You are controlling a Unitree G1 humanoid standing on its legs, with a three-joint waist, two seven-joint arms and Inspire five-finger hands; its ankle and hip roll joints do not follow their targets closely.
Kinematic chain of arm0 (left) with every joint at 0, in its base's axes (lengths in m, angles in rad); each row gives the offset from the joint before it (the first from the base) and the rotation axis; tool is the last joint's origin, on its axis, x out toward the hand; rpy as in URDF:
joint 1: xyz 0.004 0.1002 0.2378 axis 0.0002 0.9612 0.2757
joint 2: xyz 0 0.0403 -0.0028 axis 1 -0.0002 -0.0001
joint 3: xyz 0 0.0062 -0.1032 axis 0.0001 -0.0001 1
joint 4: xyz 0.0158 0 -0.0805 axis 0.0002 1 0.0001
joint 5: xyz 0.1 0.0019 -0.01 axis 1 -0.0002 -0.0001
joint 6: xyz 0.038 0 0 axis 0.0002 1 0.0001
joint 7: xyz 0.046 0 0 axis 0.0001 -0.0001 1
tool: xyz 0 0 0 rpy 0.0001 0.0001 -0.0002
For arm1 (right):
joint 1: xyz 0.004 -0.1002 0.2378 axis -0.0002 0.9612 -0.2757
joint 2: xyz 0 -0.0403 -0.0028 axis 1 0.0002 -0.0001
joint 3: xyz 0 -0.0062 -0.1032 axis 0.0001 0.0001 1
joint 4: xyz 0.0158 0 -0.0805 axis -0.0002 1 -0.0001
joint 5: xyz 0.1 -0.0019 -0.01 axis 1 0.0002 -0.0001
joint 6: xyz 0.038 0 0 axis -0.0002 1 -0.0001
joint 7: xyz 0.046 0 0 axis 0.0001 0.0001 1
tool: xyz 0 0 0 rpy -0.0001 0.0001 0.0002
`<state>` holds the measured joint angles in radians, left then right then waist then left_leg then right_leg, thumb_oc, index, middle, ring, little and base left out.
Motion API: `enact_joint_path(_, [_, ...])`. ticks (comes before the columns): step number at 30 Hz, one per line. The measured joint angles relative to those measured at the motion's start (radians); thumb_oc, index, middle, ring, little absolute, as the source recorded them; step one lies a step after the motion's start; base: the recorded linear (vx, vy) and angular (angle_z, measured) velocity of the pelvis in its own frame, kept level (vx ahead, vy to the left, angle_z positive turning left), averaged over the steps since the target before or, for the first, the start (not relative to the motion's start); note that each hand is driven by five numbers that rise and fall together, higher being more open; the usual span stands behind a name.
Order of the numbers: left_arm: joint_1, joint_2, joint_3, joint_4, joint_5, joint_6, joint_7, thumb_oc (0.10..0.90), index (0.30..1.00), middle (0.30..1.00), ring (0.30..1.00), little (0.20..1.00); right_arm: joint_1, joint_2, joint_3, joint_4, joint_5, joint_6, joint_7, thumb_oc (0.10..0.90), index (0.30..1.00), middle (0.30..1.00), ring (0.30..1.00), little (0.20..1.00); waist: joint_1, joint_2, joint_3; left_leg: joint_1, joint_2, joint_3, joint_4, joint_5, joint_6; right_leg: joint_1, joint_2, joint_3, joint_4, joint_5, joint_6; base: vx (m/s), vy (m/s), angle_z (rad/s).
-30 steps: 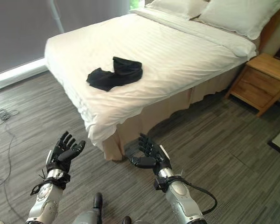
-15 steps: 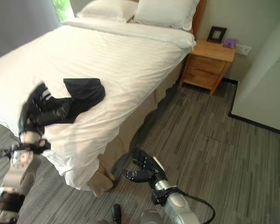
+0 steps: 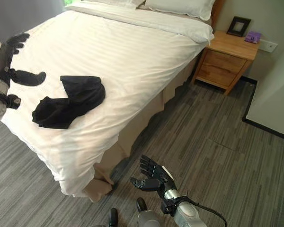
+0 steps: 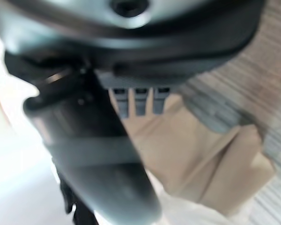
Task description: Pick up bed clothes into laundry basket.
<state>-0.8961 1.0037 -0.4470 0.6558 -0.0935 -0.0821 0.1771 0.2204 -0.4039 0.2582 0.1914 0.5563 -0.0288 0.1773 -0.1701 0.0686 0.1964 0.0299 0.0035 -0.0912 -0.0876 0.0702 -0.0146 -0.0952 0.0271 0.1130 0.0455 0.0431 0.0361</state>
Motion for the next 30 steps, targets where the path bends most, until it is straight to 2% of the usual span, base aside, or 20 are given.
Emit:
enact_joint_path(2, [-0.090,0.004,-0.103,0.105,0.061,0.001,-0.019,0.800,0.900,0.900,0.900,0.900,0.001,-0.005,0.006,0.000,0.001,0.003,0.008,0.800,0.900,0.900,0.900,0.900,-0.007,0.000,0.000,-0.011,0.003,0.003,0.000,-0.001,-0.003,-0.012,0.004,0.002,-0.001,0.002,-0.002,0.02,-0.028,-0.05])
enact_joint_path(6, [-0.132,-0.008,-0.154,0.195,0.087,-0.002,-0.057,0.800,0.900,0.900,0.900,0.900,0.015,-0.018,0.027,-0.001,0.006,0.012,0.023,0.800,0.900,0.900,0.900,0.900,-0.031,-0.001,0.001,-0.023,0.005,0.027,0.000,-0.003,-0.007,-0.029,0.007,0.017,-0.005,0.006,-0.008,0.01,-0.015,-0.13])
enact_joint_path(7, [-0.165,-0.031,-0.185,0.260,0.088,0.002,-0.059,0.800,0.900,0.900,0.900,0.900,0.016,-0.021,0.036,0.000,0.013,0.013,0.025,0.800,0.900,0.900,0.900,0.900,-0.031,-0.002,0.001,-0.024,0.004,0.029,0.000,-0.004,-0.008,-0.028,0.006,0.021,-0.011,0.008,-0.008,0.01,-0.019,-0.15])
enact_joint_path(12, [-0.227,-0.106,-0.189,0.417,0.094,0.020,-0.060,0.800,0.900,0.900,0.900,0.900,0.020,-0.017,0.059,-0.001,0.026,0.013,0.033,0.800,0.900,0.900,0.900,0.900,-0.053,-0.012,0.006,-0.047,0.003,0.052,0.000,-0.006,-0.010,-0.058,0.006,0.036,-0.014,0.018,-0.006,-0.03,-0.004,-0.11])
enact_joint_path(16, [-0.259,-0.130,-0.189,0.487,0.094,0.036,-0.057,0.800,0.900,0.900,0.900,0.900,0.003,-0.017,0.067,-0.002,0.046,0.013,0.033,0.800,0.900,0.900,0.900,0.900,-0.070,-0.019,0.013,-0.074,0.000,0.085,0.000,-0.006,-0.010,-0.097,0.007,0.062,-0.015,0.031,0.001,-0.06,0.005,-0.21])
enact_joint_path(21, [-0.324,-0.140,-0.189,0.516,0.094,0.045,-0.046,0.800,0.900,0.900,0.900,0.900,-0.021,-0.019,0.069,-0.002,0.060,0.010,0.032,0.800,0.900,0.900,0.900,0.900,-0.073,-0.034,0.053,-0.112,-0.002,0.103,0.000,-0.001,-0.014,-0.139,0.008,0.084,-0.019,0.048,0.004,-0.10,0.000,-0.14])
enact_joint_path(24, [-0.350,-0.139,-0.168,0.538,0.093,0.043,-0.025,0.800,0.900,0.900,0.900,0.900,-0.047,-0.019,0.085,-0.005,0.080,-0.012,0.031,0.800,0.900,0.900,0.900,0.900,-0.088,-0.038,0.100,-0.153,-0.004,0.113,0.000,0.005,-0.015,-0.184,0.008,0.091,-0.017,0.062,0.007,-0.10,-0.007,-0.13])
enact_joint_path(25, [-0.370,-0.136,-0.154,0.576,0.091,0.044,-0.013,0.800,0.900,0.900,0.900,0.900,-0.066,-0.017,0.102,-0.009,0.090,-0.017,0.029,0.800,0.900,0.900,0.900,0.900,-0.089,-0.049,0.123,-0.188,-0.004,0.132,0.000,0.011,-0.025,-0.227,0.010,0.108,-0.017,0.074,0.019,-0.10,-0.025,-0.24])
enact_joint_path(27, [-0.374,-0.135,-0.130,0.604,0.076,0.063,-0.011,0.800,0.900,0.900,0.900,0.900,-0.088,-0.016,0.117,-0.008,0.092,-0.020,0.024,0.800,0.900,0.900,0.900,0.900,-0.095,-0.062,0.170,-0.204,-0.004,0.141,0.000,0.019,-0.023,-0.239,0.012,0.114,-0.031,0.095,0.003,-0.09,-0.032,-0.22])
enact_joint_path(28, [-0.371,-0.137,-0.130,0.619,0.076,0.064,-0.012,0.800,0.900,0.900,0.900,0.900,-0.090,-0.016,0.119,-0.008,0.092,-0.021,0.018,0.800,0.900,0.900,0.900,0.900,-0.095,-0.068,0.186,-0.214,-0.001,0.147,0.000,0.019,-0.023,-0.248,0.013,0.114,-0.037,0.103,0.010,-0.08,-0.031,-0.14])
enact_joint_path(30, [-0.374,-0.136,-0.104,0.646,0.076,0.067,-0.010,0.800,0.900,0.900,0.900,0.900,-0.079,-0.016,0.112,-0.009,0.092,-0.029,0.012,0.800,0.900,0.900,0.900,0.900,-0.101,-0.075,0.209,-0.246,0.004,0.150,0.000,0.022,-0.027,-0.274,0.016,0.115,-0.053,0.117,0.001,-0.07,-0.029,-0.06])
